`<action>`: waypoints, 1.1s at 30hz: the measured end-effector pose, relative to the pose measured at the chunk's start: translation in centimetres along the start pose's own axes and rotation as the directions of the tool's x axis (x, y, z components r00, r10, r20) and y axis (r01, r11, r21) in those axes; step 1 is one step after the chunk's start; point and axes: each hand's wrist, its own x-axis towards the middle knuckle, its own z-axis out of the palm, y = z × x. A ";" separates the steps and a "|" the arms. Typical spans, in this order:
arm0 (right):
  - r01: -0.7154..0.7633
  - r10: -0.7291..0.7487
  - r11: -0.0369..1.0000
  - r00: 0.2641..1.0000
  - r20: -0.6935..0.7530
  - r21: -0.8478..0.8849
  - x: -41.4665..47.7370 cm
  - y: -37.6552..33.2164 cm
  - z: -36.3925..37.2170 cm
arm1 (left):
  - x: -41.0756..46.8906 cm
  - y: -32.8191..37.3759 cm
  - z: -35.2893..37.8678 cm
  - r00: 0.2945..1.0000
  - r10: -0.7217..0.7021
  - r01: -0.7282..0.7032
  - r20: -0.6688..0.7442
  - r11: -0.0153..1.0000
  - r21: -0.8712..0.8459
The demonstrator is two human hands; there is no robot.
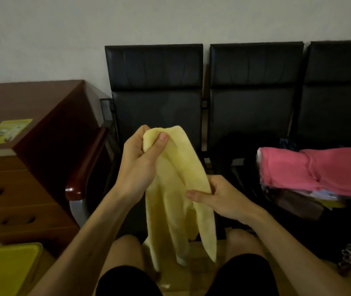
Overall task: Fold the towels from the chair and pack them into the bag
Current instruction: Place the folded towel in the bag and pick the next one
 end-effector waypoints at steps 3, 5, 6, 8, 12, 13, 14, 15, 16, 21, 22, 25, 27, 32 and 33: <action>-0.031 0.033 0.998 0.999 -0.038 0.047 0.3 0.6 0.8 | 0.0 -0.5 -0.6 0.997 -0.081 0.080 -0.016 0.996 -0.048; -0.063 0.083 0.979 0.992 -0.097 0.193 0.5 0.4 1.0 | 0.0 -1.2 -1.1 0.986 -0.169 0.168 0.005 0.975 -0.145; -0.084 0.128 0.959 0.981 -0.148 0.271 0.6 0.0 0.8 | -0.1 -1.6 -1.4 0.978 -0.206 0.209 0.033 0.964 -0.165; -0.136 0.221 0.922 0.953 -0.205 0.363 0.8 -0.6 0.2 | -0.3 -2.9 -2.2 0.964 -0.239 0.247 0.114 0.967 -0.060; -0.124 0.135 0.972 0.990 -0.046 0.200 1.5 -2.0 -0.7 | -1.0 -5.0 -2.8 0.901 -0.316 0.272 0.299 0.946 0.178; -0.097 0.097 0.989 0.995 0.007 0.114 1.7 -2.4 -0.7 | -1.1 -5.2 -2.7 0.890 -0.321 0.279 0.325 0.945 0.169; -0.052 0.050 0.998 0.997 0.060 0.037 2.0 -2.5 -0.7 | -1.1 -5.4 -2.6 0.878 -0.322 0.284 0.354 0.946 0.156; -0.007 0.009 1.000 0.994 0.108 -0.017 2.4 -2.5 -0.7 | -1.0 -5.5 -2.7 0.860 -0.328 0.291 0.390 0.944 0.154; 0.040 -0.032 0.998 0.990 0.141 -0.057 2.6 -2.6 -0.8 | -0.9 -5.5 -2.5 0.830 -0.333 0.291 0.447 0.943 0.163; 0.148 -0.114 0.959 0.982 0.150 -0.242 3.8 -2.3 -1.4 | -0.7 -5.4 -1.7 0.770 -0.326 0.134 0.549 0.923 0.360; 0.136 -0.110 0.957 0.988 0.113 -0.258 3.8 -2.1 -1.6 | -0.7 -5.4 -1.6 0.791 -0.313 0.105 0.525 0.916 0.387; 0.091 -0.094 0.939 0.996 0.007 -0.331 3.4 -1.4 -2.7 | -0.3 -5.4 -1.6 0.880 -0.234 0.065 0.413 0.921 0.384; 0.111 -0.179 0.854 0.980 -0.087 -0.508 3.2 -0.4 -3.4 | 0.0 -5.1 -1.7 0.939 -0.172 0.069 0.299 0.943 0.325; 0.076 -0.279 0.694 0.945 -0.171 -0.716 2.6 3.2 -4.4 | 0.4 -3.9 -1.6 0.985 -0.065 0.027 0.158 0.973 0.227; 0.049 -0.270 0.698 0.942 -0.199 -0.714 2.6 4.1 -4.8 | 0.6 -3.8 -1.6 0.988 -0.053 0.019 0.147 0.974 0.225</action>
